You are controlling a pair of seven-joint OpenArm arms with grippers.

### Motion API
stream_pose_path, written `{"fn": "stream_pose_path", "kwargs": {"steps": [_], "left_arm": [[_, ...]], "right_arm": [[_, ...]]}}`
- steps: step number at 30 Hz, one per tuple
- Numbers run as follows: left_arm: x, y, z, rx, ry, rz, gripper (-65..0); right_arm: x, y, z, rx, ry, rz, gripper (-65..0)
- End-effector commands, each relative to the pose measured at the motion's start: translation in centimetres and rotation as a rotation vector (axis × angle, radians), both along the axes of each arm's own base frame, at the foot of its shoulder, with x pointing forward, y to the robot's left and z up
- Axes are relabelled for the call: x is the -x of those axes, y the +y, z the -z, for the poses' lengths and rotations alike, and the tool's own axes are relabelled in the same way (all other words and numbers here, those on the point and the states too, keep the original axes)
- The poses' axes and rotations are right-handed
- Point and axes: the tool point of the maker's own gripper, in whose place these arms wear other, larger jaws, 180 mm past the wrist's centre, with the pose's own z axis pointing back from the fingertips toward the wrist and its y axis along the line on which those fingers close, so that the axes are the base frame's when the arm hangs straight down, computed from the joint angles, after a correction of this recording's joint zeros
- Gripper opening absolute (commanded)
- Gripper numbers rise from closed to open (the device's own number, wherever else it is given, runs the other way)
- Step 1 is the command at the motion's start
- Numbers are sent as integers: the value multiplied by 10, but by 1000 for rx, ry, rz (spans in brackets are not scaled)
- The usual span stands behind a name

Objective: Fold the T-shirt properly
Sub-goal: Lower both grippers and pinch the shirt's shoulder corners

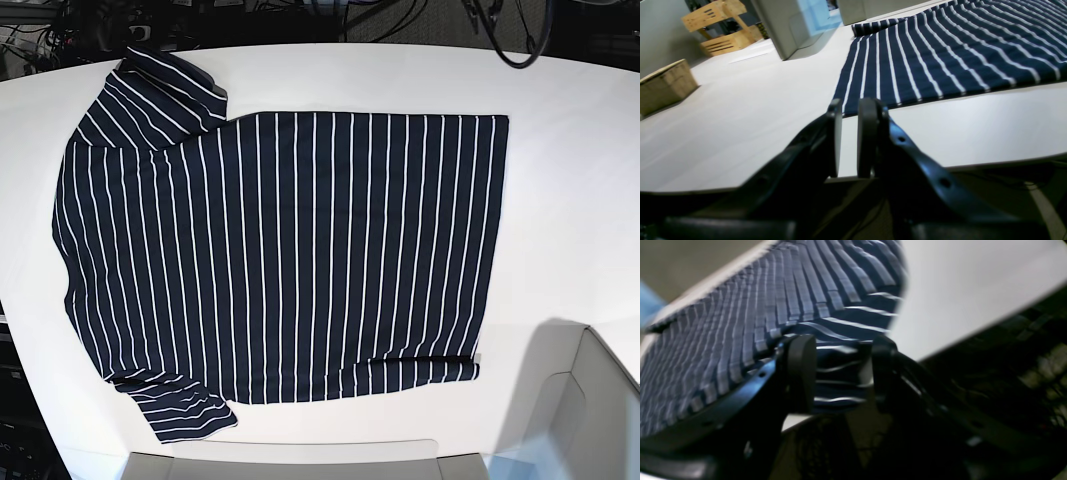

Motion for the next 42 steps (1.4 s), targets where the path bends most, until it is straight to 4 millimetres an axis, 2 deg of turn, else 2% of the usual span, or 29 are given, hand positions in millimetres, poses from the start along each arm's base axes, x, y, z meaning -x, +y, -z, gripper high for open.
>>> {"fn": "stream_pose_path", "kwargs": {"steps": [1,5,11,14,22,25,31,34,37,42], "left_arm": [[5,0,-4,-3,3,-2,-553],[3,1,-2,-1,7,-4,-553],[2,0,-2,-1,6,-3,-553],[2,1,-2,-3,6,-3,-553],[3,1,-2,-4,7,-7,-553],[3,1,-2,-4,6,-7,-553],[3,1,-2,-4,6,-7,-552],[0,1,-4,-4,-3,-5,-551],[-11,0,-13,-4,-22,-3,-550],[-54,1,-36,9,-35,-17,-511]], "right_arm": [[0,-6,-4,11,0,3,-377],[-22,-11,10,-3,51,-30,-377],[-52,-1,28,-52,97,-76,-377],[-61,2,41,-74,139,-92,-377],[-43,0,67,-106,201,-29,-378],[-41,0,69,-130,201,-10,-378],[-42,7,69,-229,164,-16,-378],[-47,26,76,-292,194,-79,-378],[-54,35,82,-320,220,-118,-378],[-55,43,84,-337,225,-123,-378]]}}
